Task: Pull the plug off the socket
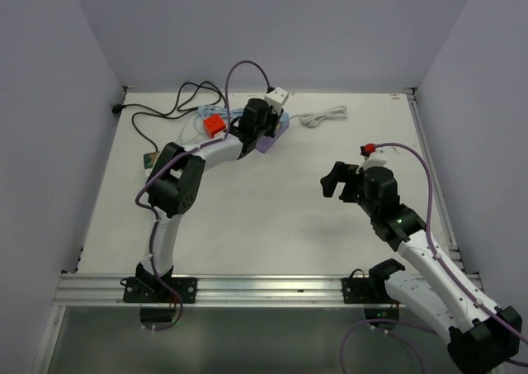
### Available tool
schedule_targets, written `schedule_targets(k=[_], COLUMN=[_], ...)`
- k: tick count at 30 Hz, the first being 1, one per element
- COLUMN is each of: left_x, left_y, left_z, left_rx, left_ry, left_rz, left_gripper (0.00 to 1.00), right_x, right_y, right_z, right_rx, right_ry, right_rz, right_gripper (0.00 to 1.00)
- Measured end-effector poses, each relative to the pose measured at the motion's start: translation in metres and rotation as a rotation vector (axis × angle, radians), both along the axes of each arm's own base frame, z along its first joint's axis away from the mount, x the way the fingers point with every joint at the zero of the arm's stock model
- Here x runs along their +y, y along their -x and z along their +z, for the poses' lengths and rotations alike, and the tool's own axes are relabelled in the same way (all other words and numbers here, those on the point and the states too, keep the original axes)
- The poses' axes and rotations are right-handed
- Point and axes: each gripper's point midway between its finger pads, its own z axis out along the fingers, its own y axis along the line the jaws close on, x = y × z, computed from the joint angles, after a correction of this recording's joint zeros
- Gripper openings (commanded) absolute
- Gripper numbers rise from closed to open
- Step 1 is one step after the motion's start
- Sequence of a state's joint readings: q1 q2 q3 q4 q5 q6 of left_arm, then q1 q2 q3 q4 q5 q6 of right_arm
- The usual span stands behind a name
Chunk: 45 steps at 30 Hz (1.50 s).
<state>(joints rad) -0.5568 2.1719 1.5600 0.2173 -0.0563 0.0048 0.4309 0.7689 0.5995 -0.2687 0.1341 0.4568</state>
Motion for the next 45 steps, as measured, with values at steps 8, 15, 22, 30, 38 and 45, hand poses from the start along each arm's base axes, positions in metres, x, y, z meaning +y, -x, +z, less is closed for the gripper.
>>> schedule_targets(k=[8,15,22,30,38,45], left_x=[0.0,-0.014,-0.036,-0.059,-0.062,-0.063], left_y=[0.0,0.01,0.033,0.04,0.045,0.045], left_z=[0.021,0.026,0.015,0.012,-0.037,-0.039], left_rx=[-0.031,0.035,0.165,0.218,0.312,0.32], left_ry=[0.023,0.145,0.306,0.416,0.392,0.397], left_rz=[0.002,-0.016,-0.085,-0.136,-0.119,-0.113], left_gripper=[0.0,0.0,0.08,0.2,0.34,0.75], right_x=[0.0,0.001,0.003,0.003,0.003,0.003], right_y=[0.001,0.001,0.002,0.002,0.003,0.003], right_z=[0.001,0.001,0.001,0.001,0.004,0.003], right_rx=[-0.003,-0.003,0.0,-0.001,-0.011,-0.008], right_ry=[-0.003,-0.005,-0.009,-0.011,-0.016,-0.019], right_rz=[0.003,0.006,0.017,0.019,0.019,0.019], right_gripper=[0.99,0.99,0.99,0.99,0.99,0.99])
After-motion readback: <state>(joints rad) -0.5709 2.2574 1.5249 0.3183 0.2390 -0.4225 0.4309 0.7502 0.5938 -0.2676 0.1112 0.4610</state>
